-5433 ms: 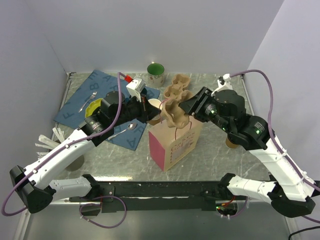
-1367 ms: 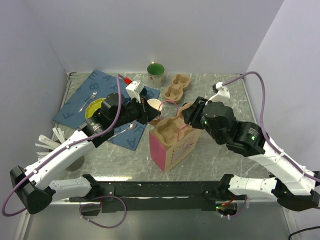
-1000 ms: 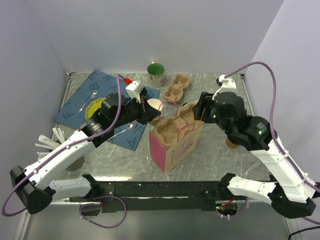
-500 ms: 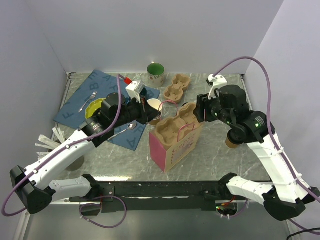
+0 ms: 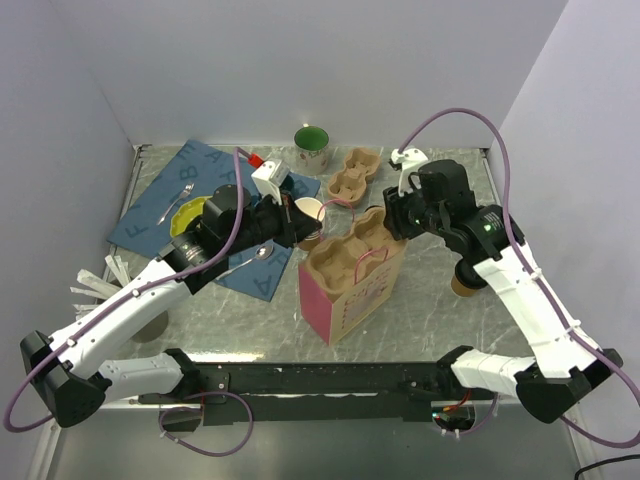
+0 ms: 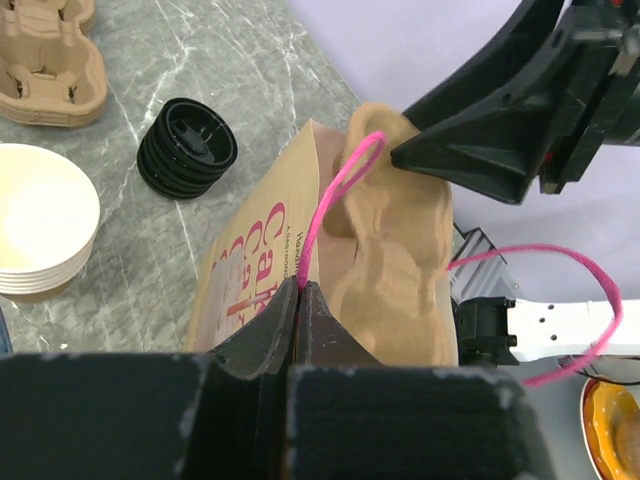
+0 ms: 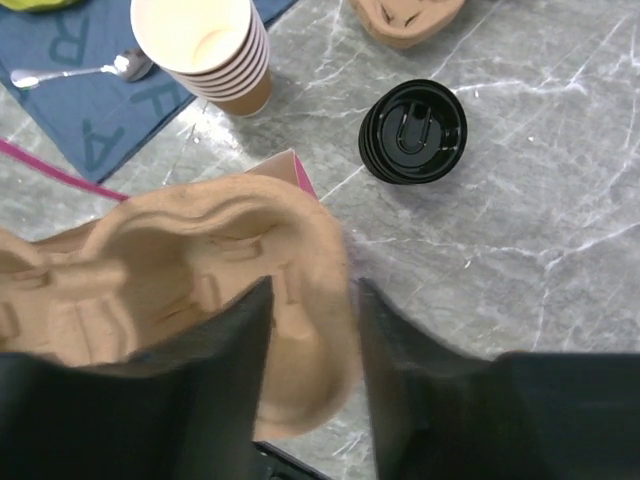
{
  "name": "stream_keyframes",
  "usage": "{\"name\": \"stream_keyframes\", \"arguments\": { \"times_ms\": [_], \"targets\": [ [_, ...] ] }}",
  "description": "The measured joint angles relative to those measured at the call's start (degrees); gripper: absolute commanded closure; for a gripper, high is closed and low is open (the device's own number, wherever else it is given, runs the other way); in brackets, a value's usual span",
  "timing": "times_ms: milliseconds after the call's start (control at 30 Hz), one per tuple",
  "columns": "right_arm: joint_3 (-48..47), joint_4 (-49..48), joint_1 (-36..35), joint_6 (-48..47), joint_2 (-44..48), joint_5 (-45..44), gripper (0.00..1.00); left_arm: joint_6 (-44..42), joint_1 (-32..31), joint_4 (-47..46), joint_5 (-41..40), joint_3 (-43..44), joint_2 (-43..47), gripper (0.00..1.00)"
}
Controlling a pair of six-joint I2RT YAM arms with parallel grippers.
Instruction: Pack the takeout coffee
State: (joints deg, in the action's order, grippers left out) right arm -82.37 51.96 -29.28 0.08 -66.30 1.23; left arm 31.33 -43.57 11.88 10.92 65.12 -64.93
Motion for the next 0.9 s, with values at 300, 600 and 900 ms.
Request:
{"name": "stream_keyframes", "arguments": {
  "times_ms": [300,600,900],
  "targets": [
    [-0.02,0.17,0.09,-2.60,-0.55,3.04,0.82,-0.04,0.02,0.20,-2.71,0.79,-0.37,0.99],
    [3.04,-0.48,0.09,-3.15,1.25,2.47,0.86,-0.02,0.00,1.11,-4.09,0.94,-0.37,0.99],
    [4.48,-2.23,0.09,-3.19,2.12,0.87,0.84,-0.07,0.00,2.97,-4.81,2.47,-0.39,0.99]
  ]
}}
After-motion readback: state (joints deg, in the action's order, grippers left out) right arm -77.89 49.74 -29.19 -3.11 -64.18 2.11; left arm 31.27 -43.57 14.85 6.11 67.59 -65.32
